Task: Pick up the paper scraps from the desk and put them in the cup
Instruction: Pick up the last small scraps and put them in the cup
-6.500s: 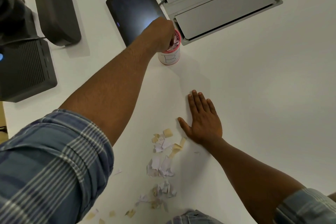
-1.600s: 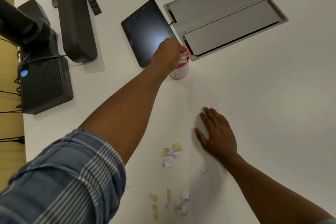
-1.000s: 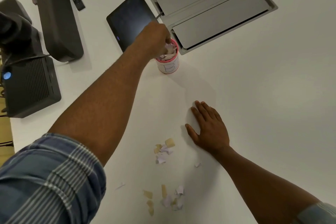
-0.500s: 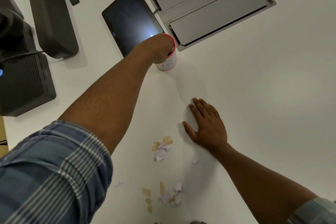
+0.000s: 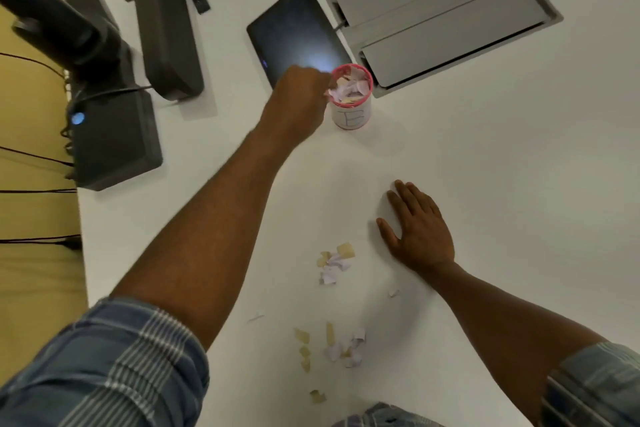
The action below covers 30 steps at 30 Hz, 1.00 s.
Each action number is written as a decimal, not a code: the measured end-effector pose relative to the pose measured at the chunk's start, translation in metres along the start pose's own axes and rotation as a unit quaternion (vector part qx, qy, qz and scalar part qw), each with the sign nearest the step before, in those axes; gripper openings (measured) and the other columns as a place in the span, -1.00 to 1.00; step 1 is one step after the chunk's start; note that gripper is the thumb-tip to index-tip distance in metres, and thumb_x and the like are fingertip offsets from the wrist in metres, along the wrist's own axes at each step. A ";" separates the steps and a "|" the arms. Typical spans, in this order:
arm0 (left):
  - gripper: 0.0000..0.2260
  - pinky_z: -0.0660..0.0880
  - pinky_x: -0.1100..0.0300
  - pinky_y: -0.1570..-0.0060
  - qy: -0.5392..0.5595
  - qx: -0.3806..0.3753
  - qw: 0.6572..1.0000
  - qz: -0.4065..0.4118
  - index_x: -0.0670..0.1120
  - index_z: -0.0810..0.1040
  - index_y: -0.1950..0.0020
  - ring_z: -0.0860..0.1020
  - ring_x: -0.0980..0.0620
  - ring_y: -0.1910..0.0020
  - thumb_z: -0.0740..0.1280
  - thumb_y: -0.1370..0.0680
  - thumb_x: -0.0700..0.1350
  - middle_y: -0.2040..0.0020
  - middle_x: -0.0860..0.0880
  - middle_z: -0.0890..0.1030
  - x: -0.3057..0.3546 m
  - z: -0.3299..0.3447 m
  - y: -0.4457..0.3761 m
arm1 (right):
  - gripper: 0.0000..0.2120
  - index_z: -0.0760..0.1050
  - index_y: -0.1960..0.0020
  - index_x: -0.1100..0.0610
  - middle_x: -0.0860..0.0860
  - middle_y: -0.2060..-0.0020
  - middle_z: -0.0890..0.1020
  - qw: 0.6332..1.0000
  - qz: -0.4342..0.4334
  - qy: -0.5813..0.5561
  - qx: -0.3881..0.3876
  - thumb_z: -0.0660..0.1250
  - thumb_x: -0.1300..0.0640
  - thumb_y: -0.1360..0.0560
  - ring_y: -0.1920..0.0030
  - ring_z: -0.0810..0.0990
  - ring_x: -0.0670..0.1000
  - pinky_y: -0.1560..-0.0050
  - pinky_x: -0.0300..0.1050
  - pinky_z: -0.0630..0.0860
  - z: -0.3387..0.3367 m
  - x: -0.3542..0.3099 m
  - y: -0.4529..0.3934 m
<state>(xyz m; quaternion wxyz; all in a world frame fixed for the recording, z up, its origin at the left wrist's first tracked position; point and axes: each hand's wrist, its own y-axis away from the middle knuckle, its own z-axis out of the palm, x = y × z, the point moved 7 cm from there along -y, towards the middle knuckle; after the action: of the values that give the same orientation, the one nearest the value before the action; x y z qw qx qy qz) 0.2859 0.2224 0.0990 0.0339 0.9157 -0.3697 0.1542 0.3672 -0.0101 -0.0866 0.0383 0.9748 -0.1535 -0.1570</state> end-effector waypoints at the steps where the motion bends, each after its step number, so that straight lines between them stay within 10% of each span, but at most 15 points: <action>1: -0.81 0.47 0.07 -0.03 0.011 0.005 1.000 -0.014 -0.17 0.63 -0.06 0.58 -0.19 -0.03 0.29 -0.50 -0.24 -0.02 -0.19 0.66 -0.008 -0.001 0.022 | -0.39 0.23 -0.49 0.08 0.00 -0.51 0.22 1.000 -0.004 -0.006 0.000 -0.02 -0.25 -0.57 -0.52 0.11 0.00 -0.49 -0.11 -0.01 -0.001 0.000 0.000; 10: -0.79 0.45 0.03 -0.14 0.043 0.005 0.989 -0.141 -0.23 0.60 -0.12 0.60 -0.17 -0.07 0.32 -0.51 -0.24 -0.06 -0.20 0.64 -0.059 0.034 0.224 | -0.42 0.24 -0.47 0.11 0.02 -0.47 0.29 0.996 -0.027 -0.071 -0.049 0.11 -0.19 -0.56 -0.45 0.22 0.05 -0.42 0.00 0.25 -0.006 -0.018 0.015; 18: -0.50 0.42 -0.01 -0.22 0.037 -0.208 0.917 -0.337 -0.07 0.32 -0.40 0.32 -0.15 -0.30 0.26 -0.53 0.12 -0.33 -0.15 0.29 -0.083 0.107 0.365 | -0.28 0.18 -0.49 0.12 0.10 -0.43 0.28 0.982 -0.104 -0.076 -0.138 0.27 -0.24 -0.48 -0.42 0.20 0.12 -0.35 0.02 0.33 0.012 -0.093 0.048; 30: -0.45 0.49 0.11 -0.06 0.095 -0.186 0.951 -0.229 0.00 0.38 -0.34 0.36 0.01 -0.20 0.36 -0.42 0.18 -0.21 0.02 0.33 -0.015 0.136 0.388 | -0.68 0.36 -0.35 0.12 0.08 -0.34 0.36 0.919 -0.344 0.070 -0.176 0.08 0.08 -0.64 -0.28 0.37 0.07 0.04 -0.07 0.48 0.022 -0.131 0.103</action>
<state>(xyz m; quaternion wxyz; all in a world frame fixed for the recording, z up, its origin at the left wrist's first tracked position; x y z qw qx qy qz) 0.0441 -0.0723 -0.0553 0.2732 0.9341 -0.1676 0.1572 0.2122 -0.0674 -0.0562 0.1638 0.9534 0.2250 -0.1164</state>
